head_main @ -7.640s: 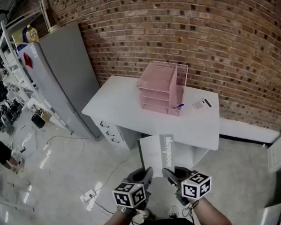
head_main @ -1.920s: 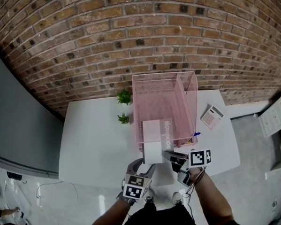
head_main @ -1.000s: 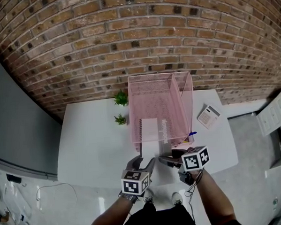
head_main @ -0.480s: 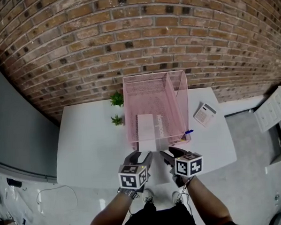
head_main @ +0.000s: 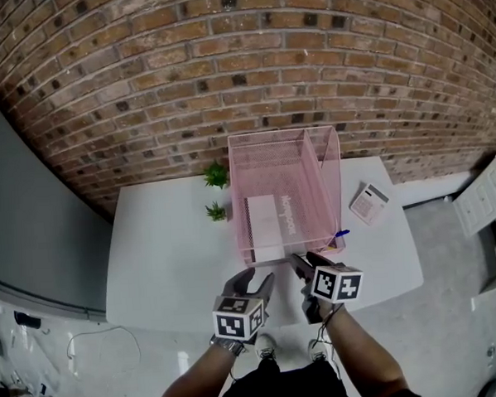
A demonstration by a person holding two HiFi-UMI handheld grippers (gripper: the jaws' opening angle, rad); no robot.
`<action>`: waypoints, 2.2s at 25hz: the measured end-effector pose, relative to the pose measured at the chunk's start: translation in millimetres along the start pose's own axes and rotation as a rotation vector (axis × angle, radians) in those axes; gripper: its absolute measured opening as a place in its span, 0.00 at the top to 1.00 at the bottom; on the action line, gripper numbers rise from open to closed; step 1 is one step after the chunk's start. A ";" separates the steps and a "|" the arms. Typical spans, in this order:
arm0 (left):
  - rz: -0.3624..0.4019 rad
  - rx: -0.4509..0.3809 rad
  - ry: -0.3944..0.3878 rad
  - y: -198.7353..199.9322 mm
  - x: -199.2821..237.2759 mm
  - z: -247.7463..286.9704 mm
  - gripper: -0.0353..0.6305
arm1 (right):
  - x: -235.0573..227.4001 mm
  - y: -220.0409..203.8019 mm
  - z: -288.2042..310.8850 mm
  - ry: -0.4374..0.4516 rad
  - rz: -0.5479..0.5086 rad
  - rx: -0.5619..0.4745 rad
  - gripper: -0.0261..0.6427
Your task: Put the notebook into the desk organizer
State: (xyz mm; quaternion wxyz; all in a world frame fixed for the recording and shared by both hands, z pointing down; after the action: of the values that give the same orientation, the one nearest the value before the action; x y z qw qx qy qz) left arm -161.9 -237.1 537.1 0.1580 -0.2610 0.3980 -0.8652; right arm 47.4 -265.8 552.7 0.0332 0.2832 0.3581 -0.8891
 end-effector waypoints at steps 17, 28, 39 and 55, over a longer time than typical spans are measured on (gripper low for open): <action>0.028 -0.012 -0.034 1.3 6.5 -13.4 0.64 | 5.1 -0.5 10.8 -0.043 0.083 -0.044 0.61; 0.034 -0.082 0.007 1.2 -14.5 -38.4 0.78 | 29.9 1.2 -43.0 0.108 -0.144 -0.142 0.74; 0.044 -0.185 0.147 -7.5 -106.2 -84.7 0.94 | 34.0 1.4 -148.9 0.331 -0.432 -0.244 0.96; 0.004 -0.276 0.305 -96.5 -254.5 -174.2 0.94 | 23.5 -74.0 -271.2 0.517 -0.546 -0.160 0.96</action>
State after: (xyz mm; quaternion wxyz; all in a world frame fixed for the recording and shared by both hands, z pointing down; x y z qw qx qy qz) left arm -61.7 52.0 433.2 0.0603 -0.1452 0.5327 -0.8315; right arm 138.4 -29.8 427.9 -0.2742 0.3889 0.4852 -0.7335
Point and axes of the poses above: the fingertips, and each gripper's own axes: z forward along the fingers, x to its left, y out of its top, the point moved 10 cm from there along -z, backward along the fingers, and after that the axes turned 5 degrees about x, right-handed, at the moved point
